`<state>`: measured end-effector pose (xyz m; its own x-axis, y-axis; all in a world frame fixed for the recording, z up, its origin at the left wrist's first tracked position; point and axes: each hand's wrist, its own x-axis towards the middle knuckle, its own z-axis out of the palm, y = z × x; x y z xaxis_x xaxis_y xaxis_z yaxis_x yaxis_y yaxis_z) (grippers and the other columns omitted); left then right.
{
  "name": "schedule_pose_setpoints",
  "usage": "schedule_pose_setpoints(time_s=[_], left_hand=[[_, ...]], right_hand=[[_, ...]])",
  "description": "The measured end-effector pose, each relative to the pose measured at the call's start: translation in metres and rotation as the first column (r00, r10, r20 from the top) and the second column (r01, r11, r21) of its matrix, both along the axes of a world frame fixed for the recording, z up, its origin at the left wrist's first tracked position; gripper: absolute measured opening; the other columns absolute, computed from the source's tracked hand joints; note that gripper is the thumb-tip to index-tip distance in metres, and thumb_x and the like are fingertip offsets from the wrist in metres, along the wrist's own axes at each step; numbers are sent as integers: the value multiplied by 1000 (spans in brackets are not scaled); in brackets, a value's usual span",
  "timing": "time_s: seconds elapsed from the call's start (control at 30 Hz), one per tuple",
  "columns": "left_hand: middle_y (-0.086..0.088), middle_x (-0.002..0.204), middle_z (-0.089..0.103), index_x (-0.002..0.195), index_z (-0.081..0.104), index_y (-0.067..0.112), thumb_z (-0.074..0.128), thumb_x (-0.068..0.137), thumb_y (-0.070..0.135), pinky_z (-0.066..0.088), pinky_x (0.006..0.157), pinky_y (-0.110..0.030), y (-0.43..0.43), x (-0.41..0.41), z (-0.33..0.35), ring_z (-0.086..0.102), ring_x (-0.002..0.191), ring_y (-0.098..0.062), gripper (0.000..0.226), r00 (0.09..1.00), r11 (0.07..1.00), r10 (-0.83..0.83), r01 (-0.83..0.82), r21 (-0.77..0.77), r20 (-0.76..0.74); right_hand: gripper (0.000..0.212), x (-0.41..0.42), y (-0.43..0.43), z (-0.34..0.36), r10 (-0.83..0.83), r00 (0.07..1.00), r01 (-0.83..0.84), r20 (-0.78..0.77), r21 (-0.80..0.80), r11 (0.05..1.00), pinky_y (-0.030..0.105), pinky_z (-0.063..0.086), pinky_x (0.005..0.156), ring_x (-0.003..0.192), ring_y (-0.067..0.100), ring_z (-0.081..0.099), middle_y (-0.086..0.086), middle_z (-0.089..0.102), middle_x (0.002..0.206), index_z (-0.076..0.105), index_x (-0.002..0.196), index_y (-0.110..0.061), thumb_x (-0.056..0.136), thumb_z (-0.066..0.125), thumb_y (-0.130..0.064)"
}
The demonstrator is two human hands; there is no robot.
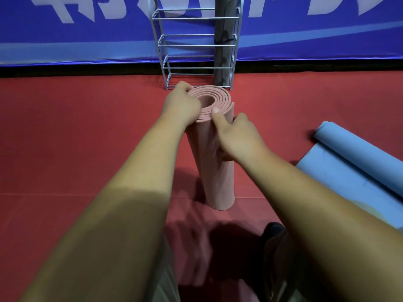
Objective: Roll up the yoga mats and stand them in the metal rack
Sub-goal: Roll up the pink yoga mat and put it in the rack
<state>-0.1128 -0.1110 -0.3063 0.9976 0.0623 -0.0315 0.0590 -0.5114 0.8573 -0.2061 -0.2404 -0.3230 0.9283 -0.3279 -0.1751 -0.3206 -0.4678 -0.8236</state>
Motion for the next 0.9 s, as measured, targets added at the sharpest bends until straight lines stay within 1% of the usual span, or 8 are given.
schedule_pose_setpoints(time_s=[0.1,0.17,0.3,0.43,0.53,0.63,0.73,0.9], left_hand=[[0,112,71,135,61,36,68,89,21,50,67,-32,-1,-1,1,72,95,-28,48,999,999,-33,33,-3,-20],[0,116,72,140,58,41,72,89,28,51,67,-32,-2,-3,2,74,94,-29,54,998,999,-53,53,3,-27],[-2,117,71,147,51,47,79,88,43,49,56,-28,-4,-7,5,69,76,-27,66,992,992,-119,121,28,-45],[-7,108,70,149,48,47,76,82,32,61,51,-45,-9,-13,11,71,69,-30,74,974,977,-208,212,37,-90],[-4,106,71,144,53,48,68,83,11,63,59,-53,-11,-13,12,72,76,-31,73,953,959,-279,283,23,-120],[7,112,75,127,62,51,72,76,18,67,74,-57,-8,-10,12,76,98,-28,62,938,946,-318,323,14,-138],[4,106,79,111,70,46,77,63,28,65,83,-62,-4,-3,9,77,102,-28,52,935,945,-323,327,3,-148],[6,119,74,134,59,57,82,68,27,65,82,-49,-1,2,12,75,96,-20,77,930,933,-347,356,56,-123]], right_hand=[[104,0,-6,5,-26,1000,26,8,-17,1000,56,59,92,101,42,71,21,69,116,58,122,-10,77,32,-100],[85,-4,-11,11,-20,1000,20,10,-30,999,47,57,92,103,38,70,14,71,113,62,119,-11,91,37,-88],[57,-3,-18,14,-34,999,34,13,11,999,52,60,92,102,37,71,7,73,108,66,112,-18,94,47,-69],[77,0,-20,25,-53,996,51,-65,-33,998,55,61,91,103,39,72,12,72,114,60,121,-13,73,51,-74],[82,8,-27,35,-24,994,11,-108,-122,992,55,64,83,95,40,76,14,72,115,46,123,-17,67,59,-75],[66,11,-33,40,17,989,-27,-145,-66,997,58,65,57,64,42,77,18,74,95,50,126,-20,75,63,-60],[48,10,-37,44,76,985,-77,-155,-1,997,59,63,52,54,42,74,20,74,87,55,124,-22,84,65,-46],[31,10,-36,50,113,985,-113,-133,14,994,62,62,50,52,46,71,23,72,89,61,113,-20,86,65,-37]])
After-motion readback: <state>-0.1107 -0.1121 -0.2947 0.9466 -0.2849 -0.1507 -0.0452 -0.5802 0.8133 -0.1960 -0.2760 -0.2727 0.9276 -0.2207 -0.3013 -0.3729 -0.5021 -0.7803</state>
